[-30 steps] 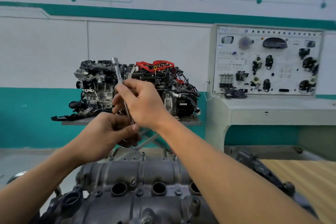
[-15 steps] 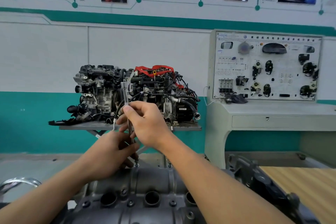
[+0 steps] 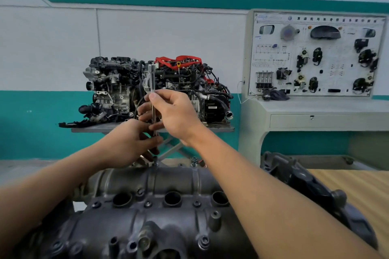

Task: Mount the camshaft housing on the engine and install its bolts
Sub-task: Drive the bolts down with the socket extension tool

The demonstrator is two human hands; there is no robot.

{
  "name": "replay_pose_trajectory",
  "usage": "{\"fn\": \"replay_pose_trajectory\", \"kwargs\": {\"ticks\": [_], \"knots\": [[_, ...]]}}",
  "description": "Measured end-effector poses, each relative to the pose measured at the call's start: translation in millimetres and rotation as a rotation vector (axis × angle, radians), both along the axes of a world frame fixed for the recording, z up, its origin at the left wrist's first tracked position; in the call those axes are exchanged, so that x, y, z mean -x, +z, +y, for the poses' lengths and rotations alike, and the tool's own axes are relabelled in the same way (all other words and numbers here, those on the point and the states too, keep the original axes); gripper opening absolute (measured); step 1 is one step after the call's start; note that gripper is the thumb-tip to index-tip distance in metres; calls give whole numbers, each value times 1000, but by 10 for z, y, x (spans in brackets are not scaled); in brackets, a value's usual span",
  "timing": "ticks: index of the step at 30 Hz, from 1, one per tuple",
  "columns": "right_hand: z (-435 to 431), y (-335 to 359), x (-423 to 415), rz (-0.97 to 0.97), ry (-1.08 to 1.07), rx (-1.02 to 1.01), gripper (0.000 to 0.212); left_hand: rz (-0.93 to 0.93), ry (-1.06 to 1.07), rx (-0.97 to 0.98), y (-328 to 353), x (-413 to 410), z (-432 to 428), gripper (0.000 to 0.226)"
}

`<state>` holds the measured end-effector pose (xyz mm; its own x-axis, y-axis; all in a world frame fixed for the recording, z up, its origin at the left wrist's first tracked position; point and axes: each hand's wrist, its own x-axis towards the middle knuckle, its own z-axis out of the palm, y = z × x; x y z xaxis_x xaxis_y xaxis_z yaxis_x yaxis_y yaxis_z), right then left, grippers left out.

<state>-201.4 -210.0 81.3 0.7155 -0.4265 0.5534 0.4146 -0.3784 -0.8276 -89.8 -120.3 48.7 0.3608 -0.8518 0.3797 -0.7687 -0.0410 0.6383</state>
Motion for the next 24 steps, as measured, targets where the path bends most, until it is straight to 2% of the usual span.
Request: {"fn": "replay_pose_trajectory", "kwargs": {"ticks": [3, 8, 21, 24], "knots": [[-12, -27, 5, 14, 16, -26, 20, -45, -6, 17, -43, -5, -9, 14], [-12, -41, 26, -14, 34, -95, 18, -8, -39, 51, -95, -14, 32, 10], [35, -56, 55, -20, 29, -67, 20, 51, -53, 66, -131, -21, 9, 9], [6, -62, 62, -9, 63, -72, 20, 30, -47, 76, -132, -17, 27, 15]]}}
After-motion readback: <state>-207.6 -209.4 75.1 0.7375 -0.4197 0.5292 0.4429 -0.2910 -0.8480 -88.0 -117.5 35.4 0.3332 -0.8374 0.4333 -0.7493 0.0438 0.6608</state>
